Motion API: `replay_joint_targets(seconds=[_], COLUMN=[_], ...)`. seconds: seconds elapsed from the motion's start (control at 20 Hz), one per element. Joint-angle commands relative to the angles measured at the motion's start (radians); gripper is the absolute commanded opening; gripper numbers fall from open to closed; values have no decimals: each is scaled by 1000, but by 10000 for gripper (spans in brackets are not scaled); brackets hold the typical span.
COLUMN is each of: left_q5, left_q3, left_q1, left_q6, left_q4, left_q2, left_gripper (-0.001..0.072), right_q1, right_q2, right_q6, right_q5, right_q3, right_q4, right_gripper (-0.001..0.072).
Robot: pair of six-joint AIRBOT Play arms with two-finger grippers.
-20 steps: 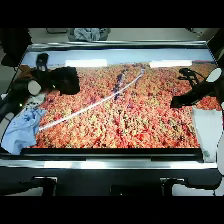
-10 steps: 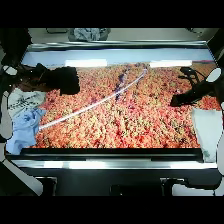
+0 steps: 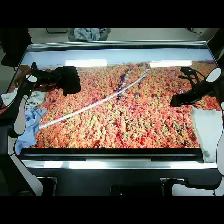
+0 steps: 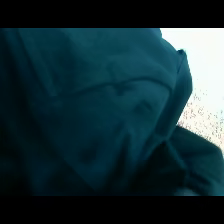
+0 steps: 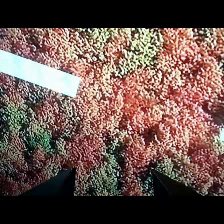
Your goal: Fold the shirts.
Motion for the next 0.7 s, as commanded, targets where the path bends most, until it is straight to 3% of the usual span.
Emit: replay_joint_targets(seconds=[0.0, 0.1, 0.15, 0.3, 0.55, 0.65], left_q5=[43, 32, 36, 40, -19, -76], left_q3=[0, 5, 14, 76, 77, 76], left_q1=[-17, -11, -12, -31, -106, -167], left_q6=[15, -19, 12, 255, 405, 414], left_q4=[-8, -12, -12, -31, -48, -48], left_q2=[-16, -1, 24, 159, 575, 741], left_gripper=[24, 24, 23, 23, 22, 23], right_q1=[0, 0, 0, 0, 0, 0], right_q2=[-1, 0, 0, 2, 136, 251], right_q6=[13, 13, 13, 3, 1, -26], right_q5=[-5, 4, 3, -43, -132, -178], right_q3=[0, 0, 0, 1, 10, 10], right_q4=[5, 16, 21, 20, 3, -9], right_gripper=[552, 559, 558, 557, 555, 554])
